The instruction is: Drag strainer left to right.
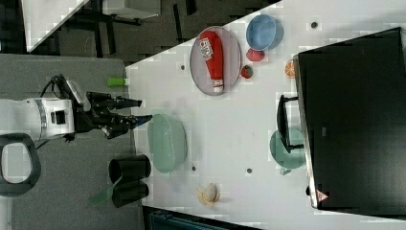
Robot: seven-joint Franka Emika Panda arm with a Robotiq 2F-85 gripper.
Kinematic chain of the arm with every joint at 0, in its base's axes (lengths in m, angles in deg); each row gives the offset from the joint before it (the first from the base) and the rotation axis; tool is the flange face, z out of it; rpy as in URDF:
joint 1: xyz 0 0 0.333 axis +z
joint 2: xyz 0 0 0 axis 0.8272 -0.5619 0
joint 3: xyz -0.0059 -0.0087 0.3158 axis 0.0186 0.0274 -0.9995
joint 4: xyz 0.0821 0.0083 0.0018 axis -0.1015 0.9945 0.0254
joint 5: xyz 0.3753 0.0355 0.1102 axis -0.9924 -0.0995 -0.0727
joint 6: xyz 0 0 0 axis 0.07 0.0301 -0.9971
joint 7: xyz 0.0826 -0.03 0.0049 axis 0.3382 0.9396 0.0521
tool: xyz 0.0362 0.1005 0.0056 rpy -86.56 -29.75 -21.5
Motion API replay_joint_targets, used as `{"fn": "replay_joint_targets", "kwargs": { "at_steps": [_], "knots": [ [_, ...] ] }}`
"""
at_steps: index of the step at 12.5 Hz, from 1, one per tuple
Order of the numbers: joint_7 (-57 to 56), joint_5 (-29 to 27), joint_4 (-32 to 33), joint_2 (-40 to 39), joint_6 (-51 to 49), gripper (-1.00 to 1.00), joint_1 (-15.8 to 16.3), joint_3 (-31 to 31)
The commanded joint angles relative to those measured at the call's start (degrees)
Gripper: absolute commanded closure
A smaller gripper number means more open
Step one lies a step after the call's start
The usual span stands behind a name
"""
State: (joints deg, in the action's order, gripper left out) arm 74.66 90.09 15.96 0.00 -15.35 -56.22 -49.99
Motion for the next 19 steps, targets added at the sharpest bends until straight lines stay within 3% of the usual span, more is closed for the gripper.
{"fn": "replay_joint_targets", "kwargs": {
  "at_steps": [1, 3, 6, 10, 15, 19],
  "knots": [
    [5.0, 2.0, 13.8, 28.1, -14.4, -0.6, 1.3, 4.3],
    [5.0, 2.0, 13.8, 28.1, -14.4, -0.99, 1.3, 4.2],
    [5.0, 1.7, 14.0, 26.8, -12.8, -1.0, 2.2, 2.3],
    [10.0, 1.1, 15.4, 21.7, -7.3, -1.0, 3.9, -7.1],
    [35.5, 1.1, 17.0, 10.3, 7.3, -1.0, 4.2, -22.1],
    [57.4, 1.2, 17.1, -1.2, 18.2, -1.0, 4.3, -29.8]
  ]
}}
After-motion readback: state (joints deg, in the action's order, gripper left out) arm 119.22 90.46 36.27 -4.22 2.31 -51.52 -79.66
